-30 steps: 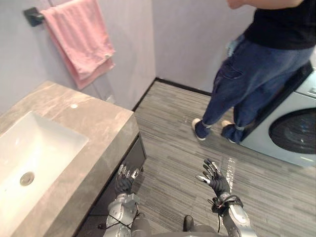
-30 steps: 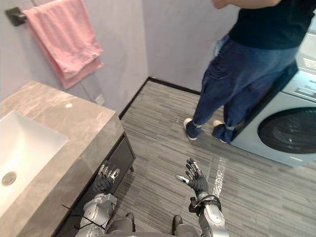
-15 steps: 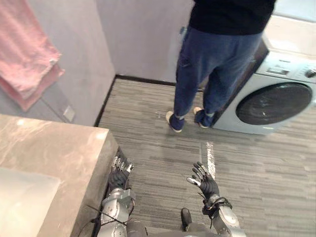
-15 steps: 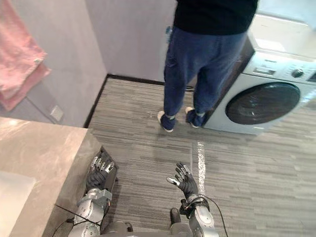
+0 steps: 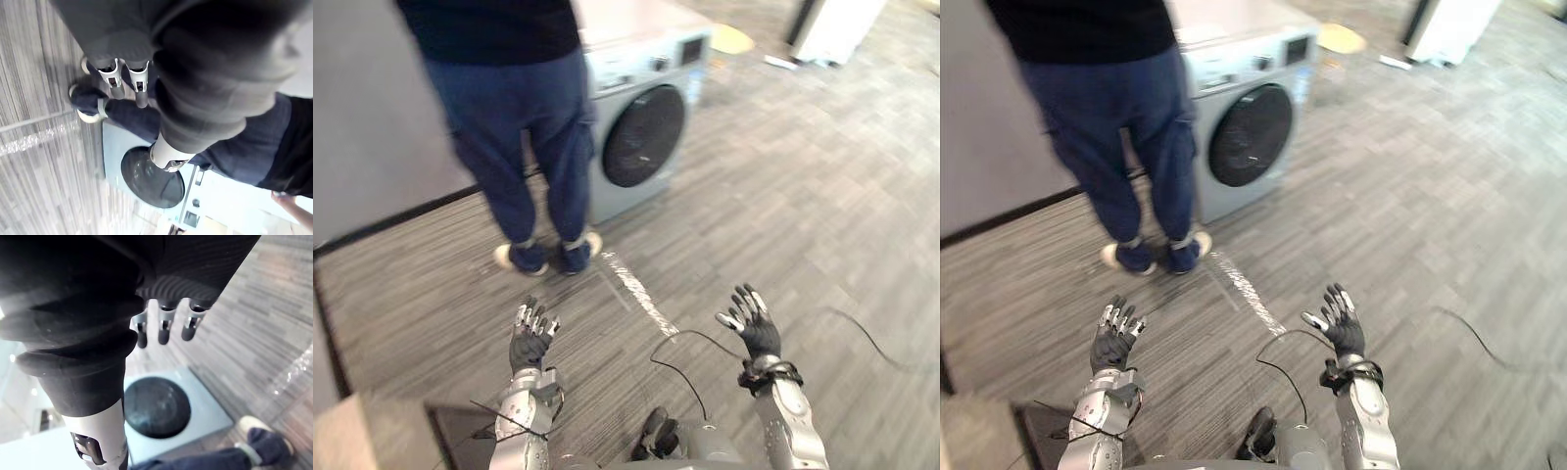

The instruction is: Organize washtable

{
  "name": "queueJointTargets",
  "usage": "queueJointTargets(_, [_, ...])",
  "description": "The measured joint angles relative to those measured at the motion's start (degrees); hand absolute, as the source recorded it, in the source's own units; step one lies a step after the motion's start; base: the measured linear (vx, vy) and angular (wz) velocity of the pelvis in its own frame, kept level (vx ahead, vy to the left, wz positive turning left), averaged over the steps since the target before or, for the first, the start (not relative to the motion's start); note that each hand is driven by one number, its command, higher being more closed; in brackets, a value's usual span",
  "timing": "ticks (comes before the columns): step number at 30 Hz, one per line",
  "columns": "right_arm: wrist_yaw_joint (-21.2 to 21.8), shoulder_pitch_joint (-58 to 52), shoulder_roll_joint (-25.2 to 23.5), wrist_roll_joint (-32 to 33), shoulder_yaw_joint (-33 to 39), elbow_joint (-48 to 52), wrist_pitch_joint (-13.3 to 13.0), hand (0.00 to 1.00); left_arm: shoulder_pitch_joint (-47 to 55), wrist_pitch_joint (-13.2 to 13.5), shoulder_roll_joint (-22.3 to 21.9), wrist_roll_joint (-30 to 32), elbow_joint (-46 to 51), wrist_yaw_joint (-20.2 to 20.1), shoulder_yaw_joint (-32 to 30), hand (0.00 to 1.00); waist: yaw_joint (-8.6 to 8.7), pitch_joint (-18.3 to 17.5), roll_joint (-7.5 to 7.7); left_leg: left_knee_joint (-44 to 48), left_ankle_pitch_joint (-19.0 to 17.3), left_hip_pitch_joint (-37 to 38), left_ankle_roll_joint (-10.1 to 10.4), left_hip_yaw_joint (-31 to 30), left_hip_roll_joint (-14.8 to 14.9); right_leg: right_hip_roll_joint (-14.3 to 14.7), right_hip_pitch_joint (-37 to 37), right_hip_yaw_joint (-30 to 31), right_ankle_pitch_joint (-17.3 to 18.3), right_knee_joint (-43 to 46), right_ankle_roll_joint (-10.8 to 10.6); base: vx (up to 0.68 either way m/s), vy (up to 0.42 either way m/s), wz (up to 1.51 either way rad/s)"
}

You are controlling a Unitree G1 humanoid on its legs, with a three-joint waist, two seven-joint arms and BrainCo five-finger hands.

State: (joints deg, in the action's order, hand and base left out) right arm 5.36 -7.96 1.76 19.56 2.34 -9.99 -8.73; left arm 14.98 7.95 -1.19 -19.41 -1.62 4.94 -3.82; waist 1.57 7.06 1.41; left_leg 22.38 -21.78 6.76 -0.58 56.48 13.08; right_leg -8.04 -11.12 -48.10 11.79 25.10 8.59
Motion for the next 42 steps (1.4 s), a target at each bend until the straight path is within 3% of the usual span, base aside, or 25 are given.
queueJointTargets(1, [0.1,-0.3,0.0,0.0,-0.7,-0.3,0.2,0.00,-0.6,0.0,0.0,0.0,-0.1,0.0,-0.2,0.00,0.37,-0.3,1.87,0.6,-0.1,0.0,0.1,1.6,-1.2,-1.8,1.5,1.0,-0.8,-2.7,-4.5,0.04,-0.077,-0.80])
queueJointTargets(2, [0.3,-0.1,-0.1,-0.1,-1.2,-0.4,0.4,0.00,-1.0,-0.1,-0.3,0.2,-1.0,0.1,-0.4,0.00,-0.08,-0.1,1.39,1.5,-0.3,0.0,0.4,2.2,-0.2,0.2,1.3,2.2,-2.1,-4.2,-3.0,0.05,-0.125,-0.95])
queueJointTargets(4, [1.1,-1.8,-0.1,-0.1,-1.6,0.5,0.3,0.00,-0.8,-0.8,-1.4,2.8,-2.9,0.0,0.1,0.00,0.80,0.0,0.83,8.3,-0.2,-0.1,0.6,2.7,4.9,6.3,4.9,4.4,-5.5,-13.8,-1.8,0.04,-0.134,-0.77])
queueJointTargets(8, [1.0,-5.1,-0.2,0.2,2.5,3.3,-0.1,0.00,-0.3,-1.6,-1.7,3.3,-5.0,-2.1,4.4,0.00,1.61,-0.1,0.69,9.5,-0.6,-0.2,1.2,3.7,8.6,8.5,6.5,7.5,-6.3,-16.9,-1.8,0.01,-0.008,-0.47])
queueJointTargets(12, [0.0,-7.1,-0.4,3.1,3.7,2.8,0.1,0.00,0.0,-2.6,-2.0,1.9,-7.1,-3.6,4.9,0.00,2.61,-0.7,-0.65,13.5,1.1,2.1,1.5,6.0,11.2,11.1,8.1,13.0,-8.6,-20.4,-2.5,0.01,0.109,-0.69])
queueJointTargets(14, [-0.4,-7.5,-0.5,5.0,3.3,2.2,0.2,0.00,0.0,-2.7,-1.7,1.3,-7.5,-3.3,4.1,0.00,2.53,-0.6,-1.36,21.6,4.2,2.2,1.1,5.8,14.5,11.8,9.3,16.2,-9.6,-21.7,-2.5,0.01,0.156,-0.97])
queueJointTargets(16, [-0.4,-8.8,-0.2,5.7,2.4,2.3,0.3,0.00,0.7,-2.7,-1.6,1.0,-7.5,-2.6,3.6,0.00,2.55,-0.4,-1.76,30.9,12.1,1.6,-2.0,1.6,17.1,12.2,11.8,21.0,-10.5,-23.4,-3.0,0.03,0.116,-1.19])
queueJointTargets(17, [-0.2,-9.1,0.1,5.7,0.9,2.5,0.3,0.00,1.6,-2.7,-1.6,0.9,-7.3,-2.1,3.0,0.00,2.34,-0.5,-1.90,36.1,20.4,-1.2,-7.3,-4.9,17.4,12.0,12.7,26.0,-10.7,-23.3,-3.0,0.07,0.184,-1.91])
queueJointTargets(18, [-0.1,-8.8,0.3,5.7,-0.4,2.4,0.3,0.00,2.6,-2.5,-1.5,0.8,-7.2,-1.5,2.8,0.00,1.18,-0.6,-2.46,39.0,15.8,-6.6,-9.2,-15.7,15.2,12.1,12.3,31.3,-11.1,-22.9,-3.4,0.06,0.241,-2.17])
queueJointTargets(19, [-0.1,-8.7,0.4,5.7,-0.4,2.3,0.4,0.00,2.7,-2.5,-1.7,0.3,-7.2,-1.0,2.9,0.00,0.49,-0.8,-3.24,39.5,12.6,-9.4,-7.4,-22.2,13.2,12.3,11.5,34.2,-11.0,-22.2,-3.2,0.05,0.250,-2.57])
queueJointTargets(20, [-0.1,-8.2,0.5,5.7,-0.6,1.4,0.5,0.00,3.1,-2.4,-2.0,-0.3,-7.1,0.1,2.8,0.00,-0.79,-0.6,-3.77,38.3,8.6,-13.0,-4.5,-32.4,9.2,12.4,10.3,39.8,-11.1,-20.7,-3.5,0.01,0.238,-2.38])
queueJointTargets(21, [0.0,-7.3,0.5,5.7,-1.0,0.3,0.5,0.00,3.7,-2.4,-1.9,-0.4,-6.9,0.6,2.6,0.00,-1.11,-0.5,-3.52,36.0,6.7,-14.6,-3.3,-37.7,7.5,12.3,9.6,43.7,-11.4,-19.7,-3.9,0.02,0.332,-2.58])
queueJointTargets(23, [-0.1,-7.3,-0.1,5.7,-1.8,-0.6,0.6,0.00,4.0,-2.2,-2.0,-0.4,-6.7,1.0,2.0,0.00,-0.97,0.0,-2.69,27.4,5.3,-16.0,-1.5,-46.0,4.6,11.2,8.5,50.3,-11.0,-18.2,-5.1,-0.03,0.311,-1.82])
queueJointTargets(24, [0.0,-7.2,0.3,5.7,-1.8,-0.6,0.5,0.00,4.1,-1.9,-2.2,-0.3,-6.5,1.3,1.8,0.00,-0.70,0.1,-2.37,18.4,5.1,-15.7,-0.9,-51.7,2.1,10.4,6.7,54.6,-10.2,-16.5,-6.4,-0.11,0.369,-1.78])
queueJointTargets(25, [0.0,-7.2,1.6,5.7,-1.8,-0.5,0.5,0.00,4.1,-1.8,-2.4,-0.3,-5.7,1.4,1.8,0.00,-0.73,0.0,-3.14,6.7,5.7,-13.9,0.1,-56.7,0.0,10.1,4.3,57.6,-9.2,-15.0,-8.4,-0.15,0.457,-1.75])
queueJointTargets(26, [0.1,-7.1,2.5,5.6,-1.8,-0.4,0.5,0.00,4.1,-1.6,-2.9,-0.3,-5.1,1.4,1.9,0.00,-0.73,-0.1,-4.38,1.2,4.8,-13.5,3.8,-59.1,-0.3,10.6,3.5,58.7,-9.3,-15.0,-9.4,-0.06,0.441,-1.69])
queueJointTargets(27, [0.2,-7.3,2.8,5.7,-1.6,-2.0,1.1,0.00,4.0,-0.7,-2.5,-0.4,-4.8,1.7,0.9,0.00,0.08,0.2,-4.58,0.0,4.7,-12.2,6.7,-57.0,-2.2,8.9,3.9,62.8,-10.6,-16.7,-12.0,0.04,0.410,-1.03])
queueJointTargets(28, [0.7,-8.4,2.0,5.9,-1.7,-2.0,1.4,0.00,4.0,0.1,-1.9,-0.4,-3.8,1.7,0.9,0.00,0.97,0.1,-2.80,-0.5,5.4,-12.1,5.9,-55.5,-4.0,7.6,4.3,63.7,-11.6,-16.9,-13.4,0.11,0.367,-0.86])
queueJointTargets(31, [1.3,-10.6,-0.8,7.0,-1.2,-0.5,2.5,0.00,4.3,0.5,-1.9,-0.3,-2.3,1.4,2.9,0.00,0.75,-0.1,-1.03,0.8,4.7,-10.9,3.7,-49.5,-6.0,4.8,4.5,66.0,-14.8,-19.9,-16.2,0.03,0.288,-0.63])
queueJointTargets(37, [2.8,-11.5,-3.0,7.5,-3.0,2.7,2.7,0.00,5.2,0.3,-1.9,-0.2,1.0,0.3,4.7,0.00,0.65,-0.6,-0.15,-0.4,2.8,-7.9,1.9,-37.7,-7.2,3.8,2.0,71.0,-18.3,-21.7,-17.7,-0.05,0.194,-0.99])
queueJointTargets(38, [2.8,-11.6,-3.1,7.5,-3.3,2.7,2.8,0.00,4.9,0.2,-1.8,-0.2,1.2,0.0,5.1,0.00,0.74,-0.6,-0.17,-0.3,2.6,-7.4,1.7,-36.3,-7.2,3.6,1.8,71.1,-18.9,-21.7,-17.7,-0.05,0.117,-0.59])
queueJointTargets(40, [2.9,-12.1,-3.1,7.5,-3.8,2.4,3.1,0.00,4.3,0.1,-1.9,-0.2,1.2,0.0,5.6,0.00,0.58,-0.5,-0.36,-0.4,2.7,-6.8,1.6,-35.0,-6.4,3.6,1.6,64.3,-20.6,-21.7,-15.5,-0.05,0.060,-0.44])
queueJointTargets(42, [3.4,-10.7,-2.6,7.3,-5.3,2.3,3.1,0.00,4.3,0.0,-2.3,-0.2,1.0,0.2,5.9,0.00,0.04,0.0,-0.78,-0.9,3.1,-6.0,1.3,-32.9,-5.5,1.3,-1.6,49.5,-15.9,-13.0,-10.3,-0.05,0.006,-0.41])
